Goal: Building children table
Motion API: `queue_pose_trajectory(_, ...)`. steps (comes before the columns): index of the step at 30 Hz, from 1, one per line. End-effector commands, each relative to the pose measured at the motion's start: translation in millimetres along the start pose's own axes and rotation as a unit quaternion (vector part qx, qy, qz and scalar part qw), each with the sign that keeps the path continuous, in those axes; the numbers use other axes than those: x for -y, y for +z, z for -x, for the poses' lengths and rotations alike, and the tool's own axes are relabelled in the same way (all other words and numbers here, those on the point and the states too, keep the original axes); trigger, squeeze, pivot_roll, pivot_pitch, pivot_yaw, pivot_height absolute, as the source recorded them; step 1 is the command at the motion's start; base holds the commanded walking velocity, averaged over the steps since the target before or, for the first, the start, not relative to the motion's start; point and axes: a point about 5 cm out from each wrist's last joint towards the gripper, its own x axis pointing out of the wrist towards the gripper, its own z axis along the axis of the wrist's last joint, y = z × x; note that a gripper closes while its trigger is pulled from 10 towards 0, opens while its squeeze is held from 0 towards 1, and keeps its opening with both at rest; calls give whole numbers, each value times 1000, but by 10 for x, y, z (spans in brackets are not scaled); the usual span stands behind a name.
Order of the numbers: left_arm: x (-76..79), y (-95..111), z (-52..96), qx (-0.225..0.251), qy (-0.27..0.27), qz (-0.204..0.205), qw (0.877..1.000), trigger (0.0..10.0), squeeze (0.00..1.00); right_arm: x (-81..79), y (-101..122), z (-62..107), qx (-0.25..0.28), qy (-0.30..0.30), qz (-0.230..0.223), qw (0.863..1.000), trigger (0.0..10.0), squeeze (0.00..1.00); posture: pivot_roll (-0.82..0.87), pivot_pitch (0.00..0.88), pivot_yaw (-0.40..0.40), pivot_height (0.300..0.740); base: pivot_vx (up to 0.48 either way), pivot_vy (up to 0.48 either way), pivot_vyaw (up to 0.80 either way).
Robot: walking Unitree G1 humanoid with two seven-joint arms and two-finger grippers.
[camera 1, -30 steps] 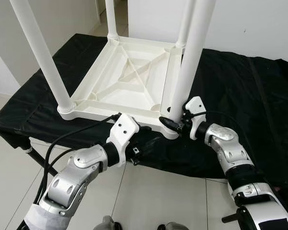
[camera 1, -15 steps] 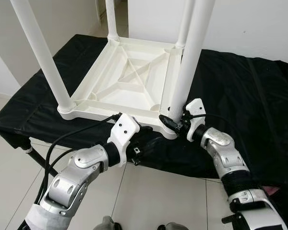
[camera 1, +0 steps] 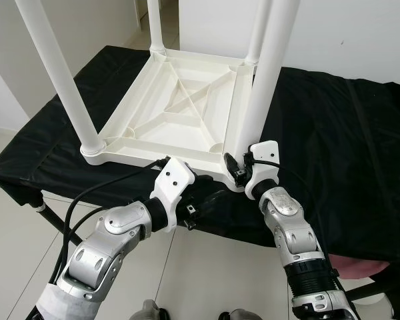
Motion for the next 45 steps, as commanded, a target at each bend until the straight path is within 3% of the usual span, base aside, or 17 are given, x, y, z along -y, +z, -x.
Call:
queue_pose_trajectory(1, 17, -10, -6, 0, -13, 3, 1000, 10000, 0, -47, 97, 18, 14, -49, 9, 999, 10000, 0, -73, 55, 0, 740, 0, 0, 0)
queue_pose_trajectory(4, 17, -7, -2, 1, -11, 4, 1000, 10000, 0, -125, 131, 26, 18, -45, 0, 999, 10000, 0, -73, 55, 0, 740, 0, 0, 0)
queue_pose_trajectory(7, 22, -12, 0, 1, -11, 4, 1000, 10000, 0, -90, 147, 28, 19, -37, -9, 999, 10000, 0, -76, 54, 0, 740, 0, 0, 0)
queue_pose_trajectory(8, 21, -13, 1, 0, -11, 3, 1000, 10000, 0, -63, 156, 28, 21, -29, -16, 999, 10000, 1000, -76, 54, 0, 740, 0, 0, 0)
queue_pose_trajectory(14, 14, -7, 1, 1, -10, 3, 1000, 10000, 0, 36, 188, 33, 32, 4, -17, 999, 10000, 1000, -75, 54, -2, 740, 0, 0, 0)
queue_pose_trajectory(18, 22, -10, 4, 1, -10, 4, 1000, 10000, 0, 89, 175, 39, 27, 85, -22, 996, 10000, 1000, -75, 54, -2, 740, 0, 0, 0)
queue_pose_trajectory(19, 24, -10, 5, 1, -11, 4, 1000, 10000, 0, 115, 166, 50, 26, 119, -14, 992, 10000, 0, -75, 54, -2, 740, 0, 0, 0)
queue_pose_trajectory(24, 23, -11, 7, 1, -12, 4, 1000, 10000, 0, 148, 133, 64, 17, 173, -5, 985, 10000, 0, -72, 51, 1, 740, 0, 0, 0)
queue_pose_trajectory(26, 16, -6, 7, 0, -13, 3, 1000, 10000, 0, 202, 84, 24, 8, 233, 22, 972, 10000, 0, -71, 46, 8, 740, 0, 0, 0)
queue_pose_trajectory(27, 16, -6, 7, 0, -13, 3, 1000, 10000, 0, 202, 84, 24, 8, 233, 22, 972, 10000, 0, -71, 46, 8, 740, 0, 0, 0)
queue_pose_trajectory(30, 17, 1, 1, 0, -16, 2, 1000, 10000, 0, 231, 63, -71, 7, 290, 64, 955, 10000, 0, -72, 42, 11, 740, 0, 0, 0)
queue_pose_trajectory(35, 15, 4, -8, 1, -18, 1, 1000, 10000, 0, 223, 44, -137, 5, 322, 74, 944, 10000, 0, -71, 35, 12, 740, 0, 0, 0)
queue_pose_trajectory(36, 12, 8, -13, 2, -18, 0, 1000, 10000, 0, 219, 27, -183, -2, 327, 77, 942, 2784, 0, -67, 26, 9, 740, 0, 0, 0)
queue_pose_trajectory(42, 9, 14, -20, 3, -19, -1, 1000, 10000, 0, 230, -6, -258, -7, 342, 80, 936, 2784, 0, -67, 26, 9, 740, 0, 0, 0)
queue_pose_trajectory(43, 9, 14, -19, 2, -19, -1, 1000, 10000, 0, 232, -8, -262, -7, 343, 80, 936, 0, 0, -67, 26, 9, 740, 0, 0, 0)
queue_pose_trajectory(45, 9, 14, -19, 2, -19, -1, 1000, 10000, 0, 232, -8, -262, -7, 343, 80, 936, 0, 0, -67, 26, 9, 740, 0, 0, 0)
